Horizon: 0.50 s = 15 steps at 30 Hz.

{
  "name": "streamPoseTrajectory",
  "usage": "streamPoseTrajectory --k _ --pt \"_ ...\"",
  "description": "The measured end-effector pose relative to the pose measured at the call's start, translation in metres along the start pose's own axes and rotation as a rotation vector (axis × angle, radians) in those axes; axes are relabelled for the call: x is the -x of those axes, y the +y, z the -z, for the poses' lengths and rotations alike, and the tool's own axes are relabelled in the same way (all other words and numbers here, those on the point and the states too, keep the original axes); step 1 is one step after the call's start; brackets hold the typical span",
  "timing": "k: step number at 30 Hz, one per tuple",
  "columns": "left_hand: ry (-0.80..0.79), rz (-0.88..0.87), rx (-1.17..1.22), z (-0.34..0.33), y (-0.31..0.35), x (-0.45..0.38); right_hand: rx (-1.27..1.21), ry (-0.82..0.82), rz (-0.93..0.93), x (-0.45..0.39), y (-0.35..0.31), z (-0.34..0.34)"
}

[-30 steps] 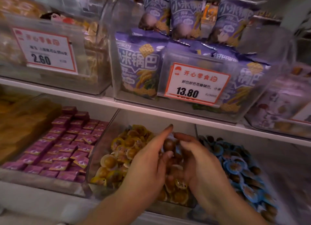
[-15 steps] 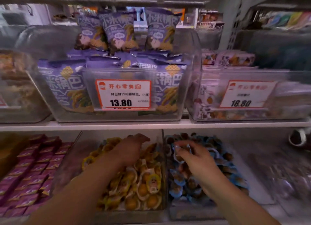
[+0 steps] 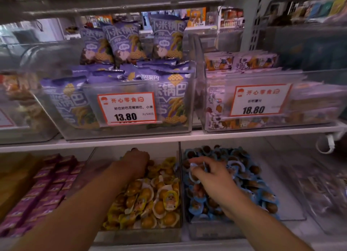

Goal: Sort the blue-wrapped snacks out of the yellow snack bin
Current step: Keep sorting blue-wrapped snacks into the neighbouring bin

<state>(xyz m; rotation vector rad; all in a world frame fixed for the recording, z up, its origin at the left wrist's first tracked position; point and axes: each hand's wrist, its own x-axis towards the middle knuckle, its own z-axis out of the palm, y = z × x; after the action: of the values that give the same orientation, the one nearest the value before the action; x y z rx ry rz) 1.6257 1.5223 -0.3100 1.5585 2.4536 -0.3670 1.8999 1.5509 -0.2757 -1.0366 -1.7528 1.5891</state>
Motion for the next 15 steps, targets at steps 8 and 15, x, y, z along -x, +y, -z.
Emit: streamPoseTrajectory --k 8,15 --pt "0.099 -0.017 -0.078 -0.002 -0.009 0.013 0.015 -0.003 0.033 0.005 0.008 -0.001" --pt "0.585 0.011 0.640 0.009 -0.003 0.058 -0.090 0.035 -0.020 0.002 0.003 -0.001"
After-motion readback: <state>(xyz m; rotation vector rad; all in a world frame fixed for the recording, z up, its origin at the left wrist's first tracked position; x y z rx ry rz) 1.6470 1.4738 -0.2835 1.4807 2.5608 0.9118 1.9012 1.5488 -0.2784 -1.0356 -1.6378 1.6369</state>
